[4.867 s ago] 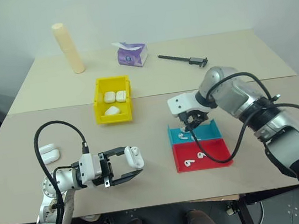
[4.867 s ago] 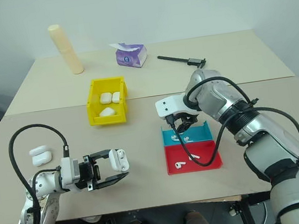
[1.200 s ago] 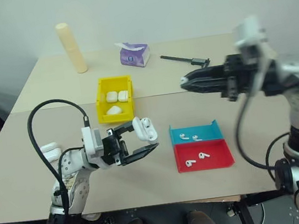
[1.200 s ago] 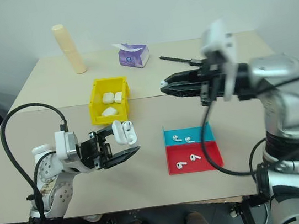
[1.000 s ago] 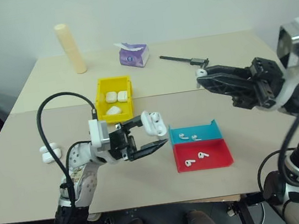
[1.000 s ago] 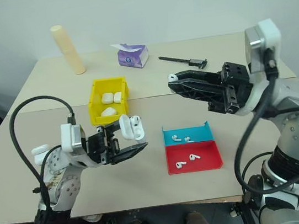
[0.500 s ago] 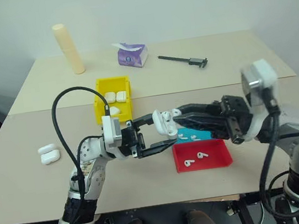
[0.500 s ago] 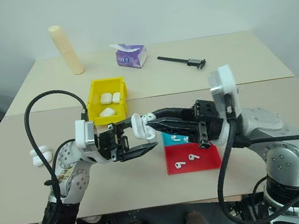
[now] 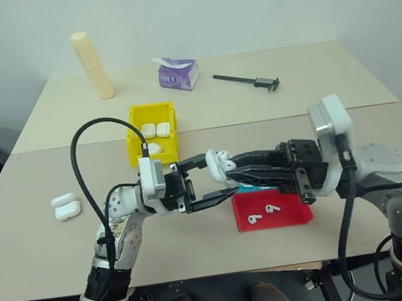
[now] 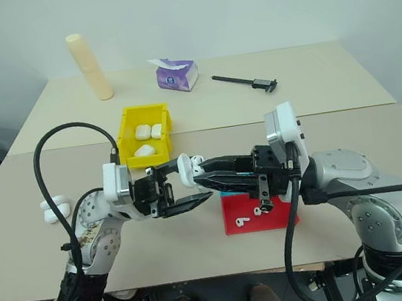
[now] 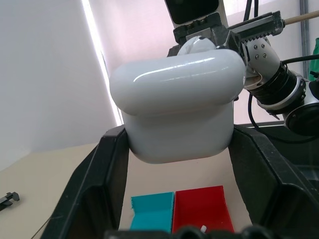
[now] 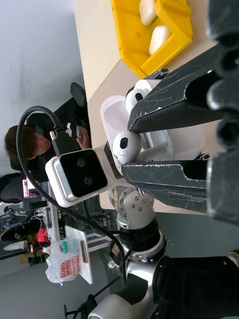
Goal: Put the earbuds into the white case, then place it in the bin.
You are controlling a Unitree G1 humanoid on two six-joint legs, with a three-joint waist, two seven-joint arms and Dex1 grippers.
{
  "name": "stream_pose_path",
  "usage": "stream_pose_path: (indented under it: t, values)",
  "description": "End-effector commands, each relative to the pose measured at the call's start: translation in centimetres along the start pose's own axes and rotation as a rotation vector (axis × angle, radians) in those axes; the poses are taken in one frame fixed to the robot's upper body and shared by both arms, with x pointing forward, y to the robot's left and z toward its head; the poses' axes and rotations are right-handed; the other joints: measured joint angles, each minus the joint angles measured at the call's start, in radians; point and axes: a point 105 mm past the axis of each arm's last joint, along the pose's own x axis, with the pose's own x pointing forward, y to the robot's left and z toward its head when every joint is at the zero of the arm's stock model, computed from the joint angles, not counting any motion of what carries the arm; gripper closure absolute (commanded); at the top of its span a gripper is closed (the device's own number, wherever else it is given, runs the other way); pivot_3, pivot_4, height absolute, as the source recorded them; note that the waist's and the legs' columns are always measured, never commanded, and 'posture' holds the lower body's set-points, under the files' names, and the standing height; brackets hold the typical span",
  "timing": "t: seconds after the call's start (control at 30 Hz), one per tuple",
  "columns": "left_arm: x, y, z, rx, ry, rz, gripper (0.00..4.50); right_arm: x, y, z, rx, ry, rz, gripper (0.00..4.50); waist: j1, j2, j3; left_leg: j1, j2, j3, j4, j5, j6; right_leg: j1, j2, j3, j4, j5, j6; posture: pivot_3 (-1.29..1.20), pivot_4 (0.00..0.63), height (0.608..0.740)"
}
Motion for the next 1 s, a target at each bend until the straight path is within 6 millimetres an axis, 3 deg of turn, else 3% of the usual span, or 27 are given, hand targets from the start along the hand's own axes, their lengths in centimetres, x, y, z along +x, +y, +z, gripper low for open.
stream_pose_path:
  t: [0.03,0.1,0.37,0.57,0.67,0.8,0.83,1.0]
  values:
    - [0.1,0.2,0.8,0.055,-0.027,0.014,1.75,0.0,0.1,0.1,-0.043,0.009,-0.005,2.94,0.0,0.0,0.0,0.0,0.0,0.0,0.0,0.0,0.0,0.0,0.0,0.0,0.0,0.0,0.0,0.0,0.15,0.74]
    - [0.1,0.3,0.8,0.056,-0.027,0.018,1.75,0.0,0.1,-0.1,-0.055,0.024,-0.01,2.29,0.001,0.0,0.0,0.0,0.0,0.0,0.0,0.0,0.0,0.0,0.0,0.0,0.0,0.0,0.0,0.0,0.15,0.74]
    - [-0.3,0.5,0.3,0.053,0.009,0.008,1.75,-0.8,0.2,0.3,-0.091,0.031,0.006,2.29,0.001,0.0,0.0,0.0,0.0,0.0,0.0,0.0,0.0,0.0,0.0,0.0,0.0,0.0,0.0,0.0,0.15,0.74]
    - [-0.4,0.6,-1.6,0.037,0.112,-0.013,1.75,-1.2,-0.5,2.2,-0.159,0.045,0.012,2.29,0.001,0.0,0.0,0.0,0.0,0.0,0.0,0.0,0.0,0.0,0.0,0.0,0.0,0.0,0.0,0.0,0.15,0.74]
    - [0.2,0.7,-2.9,0.038,0.17,-0.021,1.75,-0.3,-0.6,2.8,-0.225,0.121,0.028,2.87,0.001,0.0,0.0,0.0,0.0,0.0,0.0,0.0,0.0,0.0,0.0,0.0,0.0,0.0,0.0,0.0,0.15,0.74]
    - [1.1,1.0,-3.7,0.051,0.223,-0.018,1.75,1.0,-0.6,2.4,-0.301,0.218,0.042,4.32,0.001,-0.001,0.0,-0.001,0.0,0.0,0.0,0.0,0.0,-0.001,0.0,0.0,-0.001,0.0,0.0,0.0,0.15,0.74]
    - [1.4,1.0,-3.7,0.059,0.211,-0.019,1.75,1.3,-0.7,2.1,-0.327,0.249,0.037,4.48,0.001,-0.001,0.0,-0.002,0.0,0.0,0.0,0.0,0.0,-0.001,0.0,0.0,-0.001,0.0,0.0,0.0,0.15,0.74]
    - [2.3,1.4,-3.5,0.075,0.175,-0.009,1.75,1.9,-0.6,0.0,-0.409,0.371,0.063,4.48,0.002,-0.001,0.0,-0.002,0.0,0.0,0.0,0.0,0.0,-0.001,0.0,0.0,-0.001,0.0,0.0,0.0,0.15,0.74]
